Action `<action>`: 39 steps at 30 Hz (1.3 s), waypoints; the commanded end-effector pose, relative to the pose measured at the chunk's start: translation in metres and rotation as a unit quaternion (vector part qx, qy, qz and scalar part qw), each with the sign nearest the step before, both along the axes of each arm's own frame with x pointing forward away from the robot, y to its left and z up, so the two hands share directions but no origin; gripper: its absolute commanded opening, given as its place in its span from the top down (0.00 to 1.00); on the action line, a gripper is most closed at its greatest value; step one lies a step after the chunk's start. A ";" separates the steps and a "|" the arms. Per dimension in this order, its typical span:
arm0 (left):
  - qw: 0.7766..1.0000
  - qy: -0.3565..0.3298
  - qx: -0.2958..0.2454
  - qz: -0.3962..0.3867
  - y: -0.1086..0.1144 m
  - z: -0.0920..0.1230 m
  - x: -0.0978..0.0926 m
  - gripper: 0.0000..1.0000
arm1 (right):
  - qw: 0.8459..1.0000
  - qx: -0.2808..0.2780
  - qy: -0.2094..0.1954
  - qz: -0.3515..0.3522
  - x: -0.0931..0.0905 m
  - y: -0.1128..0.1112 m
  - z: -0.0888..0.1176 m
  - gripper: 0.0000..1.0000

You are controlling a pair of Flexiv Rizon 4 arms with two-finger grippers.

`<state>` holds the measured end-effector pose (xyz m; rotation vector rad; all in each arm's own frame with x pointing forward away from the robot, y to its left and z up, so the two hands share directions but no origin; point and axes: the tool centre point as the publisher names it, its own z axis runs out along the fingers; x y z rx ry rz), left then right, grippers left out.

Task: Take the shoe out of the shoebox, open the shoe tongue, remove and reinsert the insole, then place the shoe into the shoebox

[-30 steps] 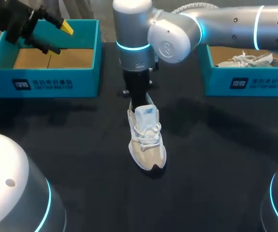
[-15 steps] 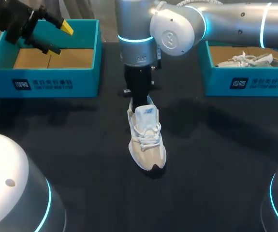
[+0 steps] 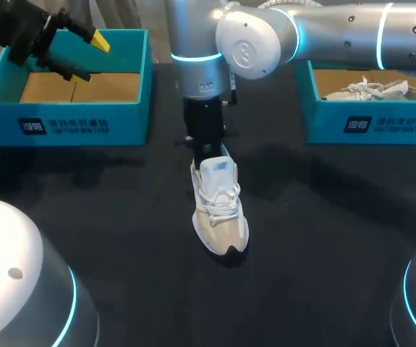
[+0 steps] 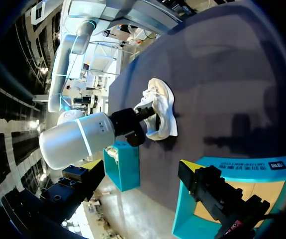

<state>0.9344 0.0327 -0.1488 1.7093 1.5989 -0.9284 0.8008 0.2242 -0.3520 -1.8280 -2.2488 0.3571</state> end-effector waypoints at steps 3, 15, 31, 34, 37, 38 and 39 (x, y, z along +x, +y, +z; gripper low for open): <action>1.000 0.000 0.002 0.000 0.000 0.000 0.000 0.00 | 1.000 0.005 0.001 -0.006 -0.003 -0.001 -0.003 0.00; 1.000 0.000 0.002 0.000 0.000 0.000 0.000 0.00 | 1.000 -0.001 -0.005 -0.012 -0.003 -0.006 0.000 0.00; 1.000 0.000 0.002 0.000 0.000 0.000 0.000 0.00 | 0.999 -0.012 -0.025 -0.024 -0.001 -0.021 0.023 0.00; 1.000 0.000 0.002 0.000 0.000 0.000 0.000 0.00 | 0.999 -0.016 -0.031 -0.025 0.000 -0.023 0.030 0.00; 1.000 0.000 0.002 0.000 0.000 0.000 0.000 0.00 | 0.998 -0.020 -0.043 -0.032 0.000 -0.028 0.039 0.00; 1.000 0.000 0.002 0.000 0.000 0.000 0.000 0.00 | 0.998 -0.022 -0.045 -0.033 0.000 -0.029 0.042 0.00; 1.000 0.000 0.002 0.000 0.000 0.000 0.000 0.00 | 0.998 -0.024 -0.047 -0.033 0.000 -0.030 0.045 0.00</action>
